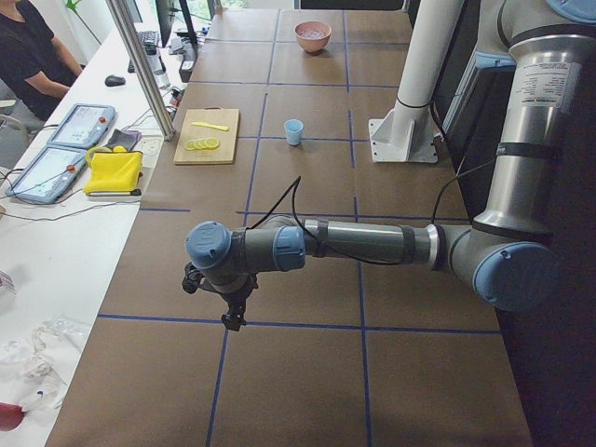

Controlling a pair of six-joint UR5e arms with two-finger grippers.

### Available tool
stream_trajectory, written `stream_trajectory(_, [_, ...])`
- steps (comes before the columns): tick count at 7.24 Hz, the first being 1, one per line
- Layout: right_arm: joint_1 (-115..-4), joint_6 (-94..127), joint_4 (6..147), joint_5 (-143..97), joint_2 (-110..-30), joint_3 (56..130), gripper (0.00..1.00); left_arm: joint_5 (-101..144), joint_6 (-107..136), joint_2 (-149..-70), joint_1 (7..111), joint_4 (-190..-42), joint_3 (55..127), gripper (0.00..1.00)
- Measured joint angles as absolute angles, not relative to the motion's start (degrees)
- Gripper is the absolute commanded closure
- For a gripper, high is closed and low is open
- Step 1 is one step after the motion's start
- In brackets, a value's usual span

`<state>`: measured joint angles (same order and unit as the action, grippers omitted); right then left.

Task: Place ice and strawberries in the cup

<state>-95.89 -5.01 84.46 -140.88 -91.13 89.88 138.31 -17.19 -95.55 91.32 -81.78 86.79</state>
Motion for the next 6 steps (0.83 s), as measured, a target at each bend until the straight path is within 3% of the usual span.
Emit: stream_trajectory(6, [-95.9,-5.1,84.3,-140.6,-91.0,90.0,0.01,137.9,-10.3,-94.1,95.9,-89.1,87.1,0.0])
